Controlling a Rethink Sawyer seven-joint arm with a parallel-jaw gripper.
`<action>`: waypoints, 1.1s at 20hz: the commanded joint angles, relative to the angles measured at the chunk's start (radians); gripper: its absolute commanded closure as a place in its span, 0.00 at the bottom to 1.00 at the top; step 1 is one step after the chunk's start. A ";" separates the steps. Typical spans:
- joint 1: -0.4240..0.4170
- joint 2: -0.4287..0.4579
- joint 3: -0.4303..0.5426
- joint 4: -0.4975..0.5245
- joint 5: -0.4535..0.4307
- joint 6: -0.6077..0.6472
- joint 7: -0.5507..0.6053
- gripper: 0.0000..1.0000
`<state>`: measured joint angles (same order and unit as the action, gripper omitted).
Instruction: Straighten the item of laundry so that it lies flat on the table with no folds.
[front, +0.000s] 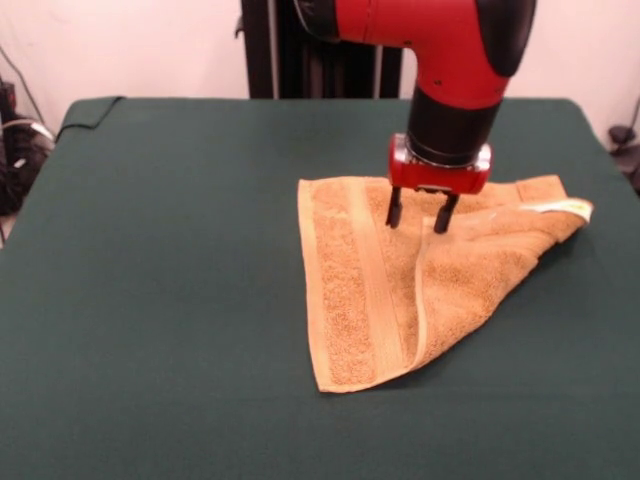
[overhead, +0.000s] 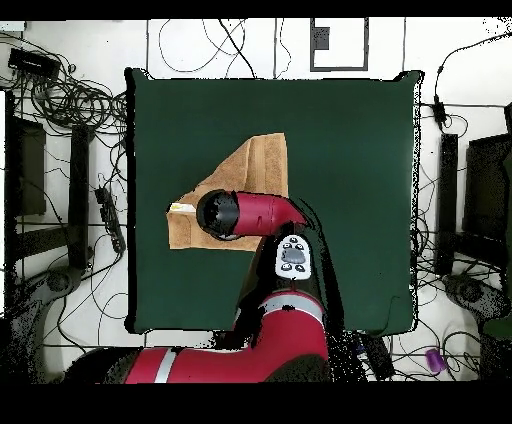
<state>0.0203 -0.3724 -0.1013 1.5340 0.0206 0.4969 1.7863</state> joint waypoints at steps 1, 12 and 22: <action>0.042 0.026 0.025 0.016 0.068 -0.083 0.273 0.00; 0.044 0.048 0.050 0.024 0.120 -0.119 0.276 0.00; 0.137 0.136 -0.016 -0.075 0.196 -0.100 0.313 0.00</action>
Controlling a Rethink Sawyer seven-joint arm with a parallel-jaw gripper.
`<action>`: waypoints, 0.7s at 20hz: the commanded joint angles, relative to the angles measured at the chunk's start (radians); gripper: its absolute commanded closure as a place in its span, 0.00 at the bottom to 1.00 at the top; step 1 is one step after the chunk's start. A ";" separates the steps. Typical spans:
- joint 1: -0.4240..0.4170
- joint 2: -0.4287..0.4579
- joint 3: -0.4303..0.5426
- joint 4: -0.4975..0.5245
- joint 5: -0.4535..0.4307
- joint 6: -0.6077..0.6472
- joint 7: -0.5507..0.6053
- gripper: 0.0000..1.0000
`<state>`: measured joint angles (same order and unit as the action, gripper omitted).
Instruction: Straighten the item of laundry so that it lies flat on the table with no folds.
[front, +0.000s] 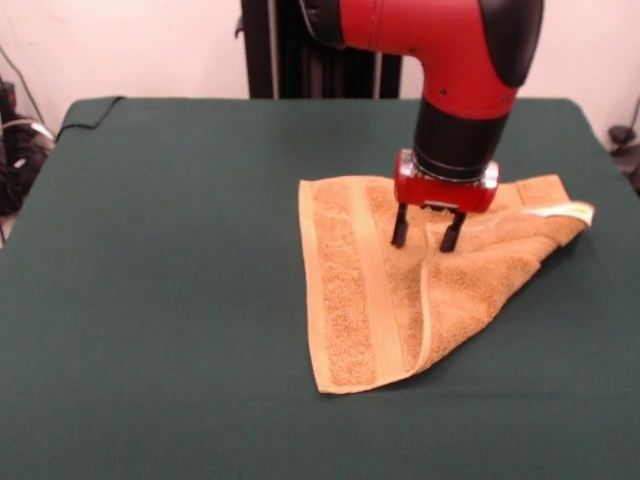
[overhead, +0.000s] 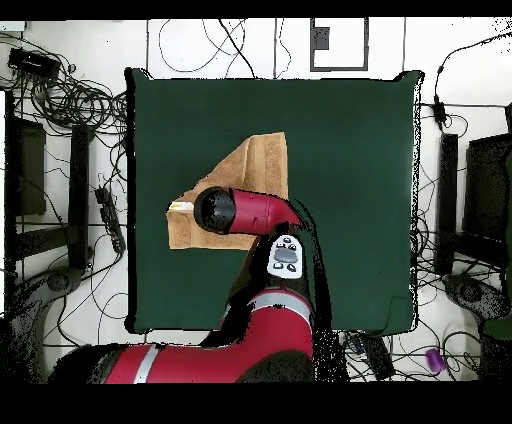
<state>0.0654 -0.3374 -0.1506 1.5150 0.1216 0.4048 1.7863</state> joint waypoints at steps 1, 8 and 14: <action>0.095 0.101 0.031 -0.056 0.101 -0.008 0.313 0.00; 0.116 0.116 0.014 -0.055 0.150 -0.025 0.304 0.00; 0.107 0.126 0.020 -0.050 0.165 -0.061 0.270 0.00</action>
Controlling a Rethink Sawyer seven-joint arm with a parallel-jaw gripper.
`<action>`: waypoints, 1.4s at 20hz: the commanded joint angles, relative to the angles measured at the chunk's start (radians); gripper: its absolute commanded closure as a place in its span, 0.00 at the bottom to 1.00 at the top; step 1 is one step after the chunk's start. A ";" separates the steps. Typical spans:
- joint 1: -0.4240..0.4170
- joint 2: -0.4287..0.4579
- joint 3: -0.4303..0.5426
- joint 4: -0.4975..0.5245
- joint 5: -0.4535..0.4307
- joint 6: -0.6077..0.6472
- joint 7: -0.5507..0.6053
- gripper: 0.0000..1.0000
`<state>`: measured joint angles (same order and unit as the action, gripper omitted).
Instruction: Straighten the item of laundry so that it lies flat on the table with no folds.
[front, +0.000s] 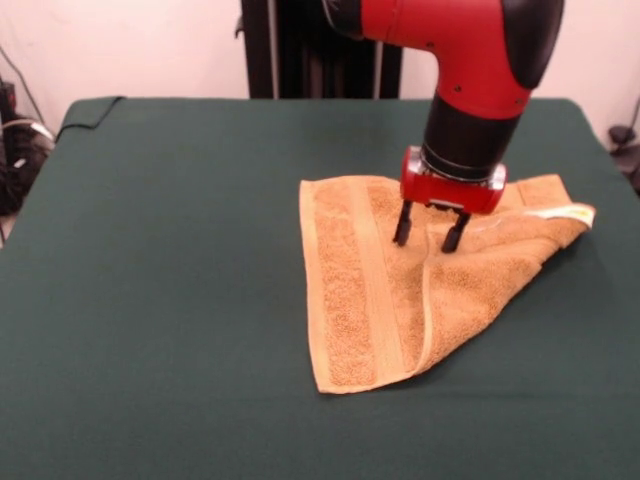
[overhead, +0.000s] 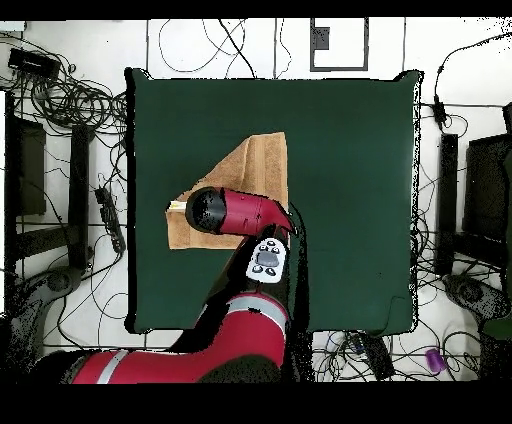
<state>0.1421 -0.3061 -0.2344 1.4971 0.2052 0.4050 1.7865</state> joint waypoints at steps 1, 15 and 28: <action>0.034 0.096 0.098 -0.036 0.085 -0.056 0.269 0.00; 0.066 0.101 0.050 -0.036 0.111 -0.056 0.272 1.00; 0.021 -0.168 0.007 -0.019 0.100 0.396 0.208 1.00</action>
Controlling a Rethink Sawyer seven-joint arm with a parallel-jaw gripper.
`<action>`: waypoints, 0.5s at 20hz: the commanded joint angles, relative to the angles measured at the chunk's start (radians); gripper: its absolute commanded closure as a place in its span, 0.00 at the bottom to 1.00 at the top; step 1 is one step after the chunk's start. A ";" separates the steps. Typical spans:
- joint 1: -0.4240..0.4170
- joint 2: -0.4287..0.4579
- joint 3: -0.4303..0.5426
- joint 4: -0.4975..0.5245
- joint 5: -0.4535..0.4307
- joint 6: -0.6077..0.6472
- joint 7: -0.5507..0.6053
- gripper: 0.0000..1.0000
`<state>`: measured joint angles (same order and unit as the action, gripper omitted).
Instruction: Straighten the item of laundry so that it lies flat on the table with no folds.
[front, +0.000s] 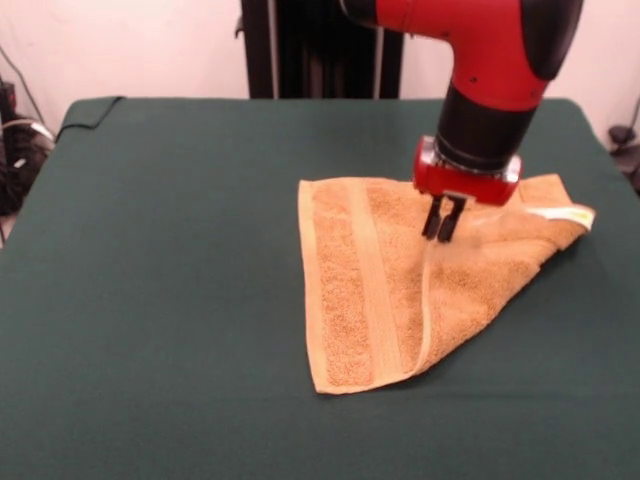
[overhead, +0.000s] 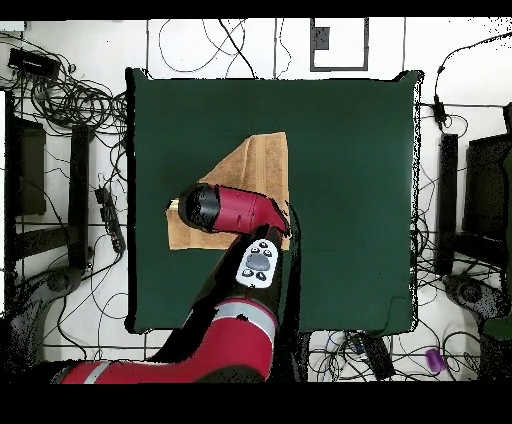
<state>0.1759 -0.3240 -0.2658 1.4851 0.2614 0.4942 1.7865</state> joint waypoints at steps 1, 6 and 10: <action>-0.026 -0.165 0.045 -0.011 0.044 0.333 0.200 1.00; -0.083 -0.220 0.084 -0.024 0.055 0.421 0.168 1.00; -0.101 -0.237 0.092 -0.068 0.049 0.493 0.169 1.00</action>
<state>0.0955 -0.5116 -0.2666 1.4609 0.2639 0.8366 1.7865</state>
